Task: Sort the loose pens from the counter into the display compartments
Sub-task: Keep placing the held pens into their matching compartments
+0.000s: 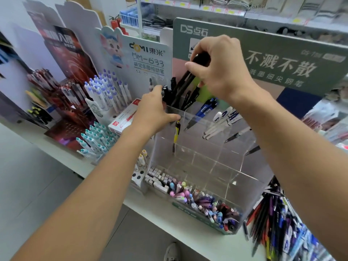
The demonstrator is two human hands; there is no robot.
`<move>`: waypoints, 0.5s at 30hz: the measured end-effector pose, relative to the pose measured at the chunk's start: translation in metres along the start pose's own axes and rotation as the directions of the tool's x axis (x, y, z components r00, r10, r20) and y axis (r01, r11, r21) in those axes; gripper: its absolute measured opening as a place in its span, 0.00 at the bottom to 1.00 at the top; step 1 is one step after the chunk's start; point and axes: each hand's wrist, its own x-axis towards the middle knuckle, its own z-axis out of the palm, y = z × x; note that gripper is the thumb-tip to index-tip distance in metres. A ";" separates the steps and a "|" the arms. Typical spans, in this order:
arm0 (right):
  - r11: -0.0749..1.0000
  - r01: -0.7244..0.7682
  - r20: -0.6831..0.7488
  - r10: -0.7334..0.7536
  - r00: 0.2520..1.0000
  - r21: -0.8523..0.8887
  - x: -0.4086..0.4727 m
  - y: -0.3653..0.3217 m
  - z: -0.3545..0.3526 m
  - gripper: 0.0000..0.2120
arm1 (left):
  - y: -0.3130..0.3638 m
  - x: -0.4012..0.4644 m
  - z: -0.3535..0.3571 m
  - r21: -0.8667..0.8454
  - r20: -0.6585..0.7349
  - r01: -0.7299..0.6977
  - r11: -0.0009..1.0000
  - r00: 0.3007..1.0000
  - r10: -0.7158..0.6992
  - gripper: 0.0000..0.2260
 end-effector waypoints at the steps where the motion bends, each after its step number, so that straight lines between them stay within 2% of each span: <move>1: 1.000 0.006 0.000 -0.006 1.000 -0.013 0.001 0.001 -0.001 0.06 | 0.000 0.004 0.002 0.010 0.001 -0.003 1.000 1.000 0.003 0.31; 6: 0.991 0.039 0.066 -0.031 0.997 -0.126 0.002 0.006 0.004 0.07 | 0.005 0.018 0.002 -0.117 0.006 0.010 0.993 1.000 -0.009 0.33; 11: 0.984 0.110 0.164 -0.086 0.983 -0.141 0.013 -0.006 0.018 0.07 | 0.008 0.032 0.003 -0.075 0.036 -0.021 0.997 0.999 0.023 0.34; 15: 0.965 0.189 0.271 -0.136 0.953 -0.182 0.012 -0.007 0.008 0.07 | 0.003 0.037 0.001 -0.001 0.068 -0.067 0.998 0.995 0.067 0.40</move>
